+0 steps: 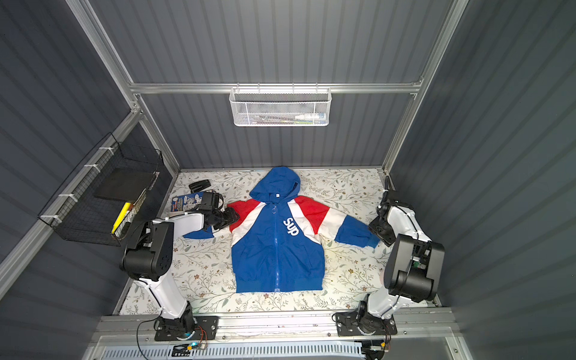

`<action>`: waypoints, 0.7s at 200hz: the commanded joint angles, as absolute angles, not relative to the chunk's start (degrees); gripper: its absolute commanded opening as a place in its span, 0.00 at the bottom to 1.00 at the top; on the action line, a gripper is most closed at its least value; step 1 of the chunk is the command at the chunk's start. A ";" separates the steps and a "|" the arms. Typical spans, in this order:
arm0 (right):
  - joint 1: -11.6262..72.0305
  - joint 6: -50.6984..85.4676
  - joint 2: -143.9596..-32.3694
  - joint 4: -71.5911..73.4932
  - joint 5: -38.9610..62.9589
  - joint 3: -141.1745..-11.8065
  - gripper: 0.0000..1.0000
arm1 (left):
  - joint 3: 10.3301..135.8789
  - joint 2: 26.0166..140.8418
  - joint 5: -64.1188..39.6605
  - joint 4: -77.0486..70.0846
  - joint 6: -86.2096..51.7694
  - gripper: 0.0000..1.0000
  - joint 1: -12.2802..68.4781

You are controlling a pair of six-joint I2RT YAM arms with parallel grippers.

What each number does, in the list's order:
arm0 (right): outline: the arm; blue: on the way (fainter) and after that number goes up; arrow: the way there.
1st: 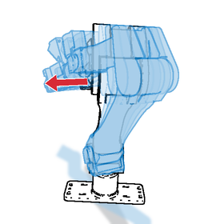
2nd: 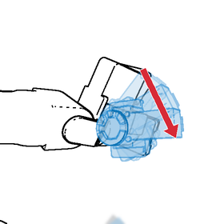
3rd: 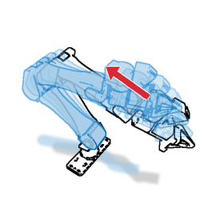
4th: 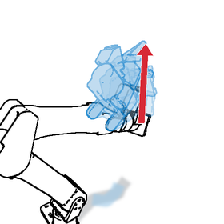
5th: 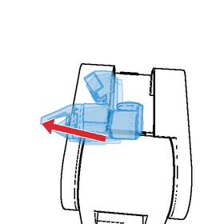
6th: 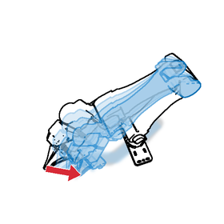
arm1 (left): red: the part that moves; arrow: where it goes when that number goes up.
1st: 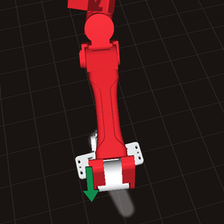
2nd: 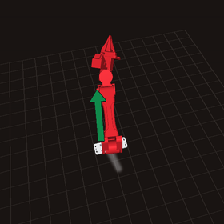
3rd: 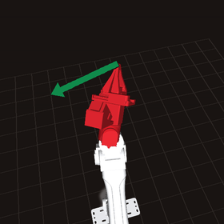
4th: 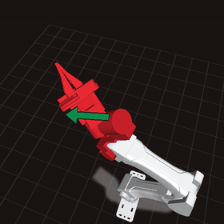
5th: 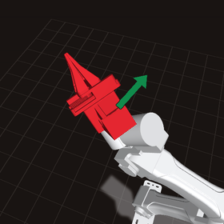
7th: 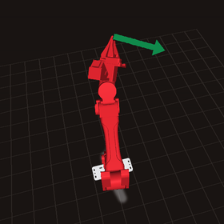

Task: Unzip the jacket
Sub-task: Flatten out the jacket at the center of the board.

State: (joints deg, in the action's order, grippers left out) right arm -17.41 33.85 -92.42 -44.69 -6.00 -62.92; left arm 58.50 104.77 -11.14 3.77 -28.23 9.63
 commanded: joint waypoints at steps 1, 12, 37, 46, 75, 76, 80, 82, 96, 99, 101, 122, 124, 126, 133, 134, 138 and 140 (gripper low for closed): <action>-18.57 32.67 -95.01 -43.52 -1.62 -64.23 0.64 | 58.86 104.39 -8.78 7.77 -25.77 0.53 8.95; -18.96 32.18 -96.27 -43.22 -0.74 -64.63 0.64 | 59.11 104.39 -9.24 7.91 -25.45 0.53 8.88; -19.72 31.84 -98.45 -42.71 -0.56 -65.30 0.62 | 59.16 104.25 -9.95 7.91 -25.05 0.53 8.91; -20.01 31.99 -99.13 -42.33 0.05 -65.30 0.61 | 59.02 104.24 -10.06 7.87 -24.97 0.53 8.92; -20.48 31.60 -101.32 -40.50 4.64 -65.39 0.58 | 58.52 104.25 -10.37 7.47 -25.05 0.53 8.88; -20.48 31.53 -101.42 -40.42 4.78 -65.39 0.58 | 58.53 104.29 -10.37 7.52 -25.05 0.53 8.92; -20.48 31.47 -101.60 -40.19 5.24 -65.39 0.57 | 58.47 104.24 -10.37 7.39 -25.05 0.53 8.92; -20.52 31.47 -101.76 -40.13 5.44 -65.39 0.57 | 58.48 104.26 -10.37 7.38 -25.05 0.53 8.89; -20.89 31.64 -102.43 -39.59 6.64 -65.48 0.53 | 58.53 104.40 -10.37 7.35 -25.05 0.53 8.92; -21.01 31.73 -102.55 -39.35 6.97 -65.40 0.52 | 58.50 104.42 -10.44 7.30 -25.05 0.53 8.88; -21.12 31.77 -102.54 -39.24 7.26 -65.31 0.51 | 58.53 104.44 -10.50 7.30 -25.05 0.53 8.88; -22.26 32.81 -102.65 -37.48 9.83 -64.28 0.42 | 58.61 104.70 -10.81 7.15 -25.14 0.53 8.88; -22.42 32.90 -102.66 -37.41 10.04 -64.15 0.40 | 58.62 104.75 -10.85 7.13 -25.14 0.53 8.88; -22.52 33.05 -102.66 -37.24 10.13 -64.05 0.39 | 58.62 104.72 -10.89 7.12 -25.14 0.53 8.88; -22.90 33.37 -102.57 -36.74 10.75 -63.63 0.34 | 58.72 104.83 -10.96 7.03 -25.14 0.53 8.88; -22.96 33.43 -102.53 -36.65 10.83 -63.54 0.34 | 58.80 104.89 -10.98 7.03 -25.14 0.53 8.88; -23.17 33.60 -102.43 -36.24 11.10 -63.28 0.31 | 58.88 104.99 -11.11 7.03 -25.14 0.53 8.88; -23.26 33.71 -102.29 -36.09 11.17 -63.10 0.30 | 58.89 105.02 -11.15 7.03 -25.14 0.53 8.90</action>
State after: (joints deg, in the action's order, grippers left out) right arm -21.87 32.32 -102.39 -38.41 7.86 -64.16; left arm 58.72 104.79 -11.35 4.29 -26.11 9.63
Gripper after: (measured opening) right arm 0.352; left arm 0.527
